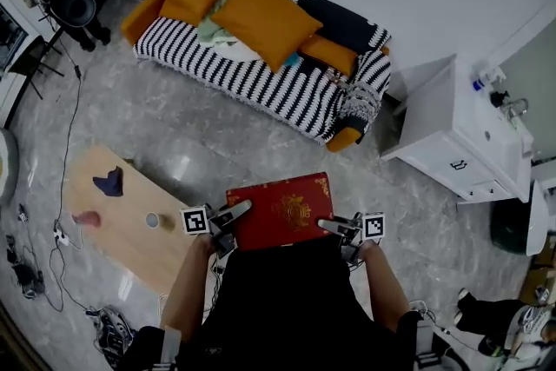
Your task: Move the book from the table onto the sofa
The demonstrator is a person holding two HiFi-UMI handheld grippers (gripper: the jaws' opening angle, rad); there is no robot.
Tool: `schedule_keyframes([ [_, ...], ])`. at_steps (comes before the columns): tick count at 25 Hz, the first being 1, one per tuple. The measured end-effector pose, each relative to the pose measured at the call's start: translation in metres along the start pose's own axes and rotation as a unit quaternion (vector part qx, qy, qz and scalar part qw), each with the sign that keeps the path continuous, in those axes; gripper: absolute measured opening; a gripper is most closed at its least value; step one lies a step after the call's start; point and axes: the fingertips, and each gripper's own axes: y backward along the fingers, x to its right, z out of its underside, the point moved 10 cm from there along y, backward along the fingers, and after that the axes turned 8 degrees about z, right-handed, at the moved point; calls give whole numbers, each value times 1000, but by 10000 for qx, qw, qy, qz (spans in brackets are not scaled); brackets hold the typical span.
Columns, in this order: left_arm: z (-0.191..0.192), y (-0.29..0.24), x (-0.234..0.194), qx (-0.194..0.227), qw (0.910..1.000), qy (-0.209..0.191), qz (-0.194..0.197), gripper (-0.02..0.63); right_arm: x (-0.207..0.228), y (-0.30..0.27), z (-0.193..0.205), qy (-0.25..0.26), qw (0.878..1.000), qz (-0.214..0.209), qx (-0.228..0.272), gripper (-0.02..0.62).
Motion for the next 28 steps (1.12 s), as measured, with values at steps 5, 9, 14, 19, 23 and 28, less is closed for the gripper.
schedule_keyframes([
  [5,-12,21,-2,528,9984,-36,-201,242,11,-30,-33,94,9990,-28,-438,249],
  [9,-32,24,-7,753,9965,-99,-339,242,17,-55,-62,73,9980,-190,-594,248],
  [14,-60,15,-16,1037,9932,-35,-523,242,29,-79,-108,45,9965,-314,-775,249],
  [19,-106,-12,-34,1230,9905,-45,-611,242,40,-101,-176,94,9949,-387,-926,249],
  [23,-139,-47,-51,1364,9883,20,-678,242,57,-102,-231,-63,9931,-296,-1136,249],
  [28,-166,-85,-62,1635,9837,-123,-735,242,74,-105,-300,61,9872,-391,-1546,249],
])
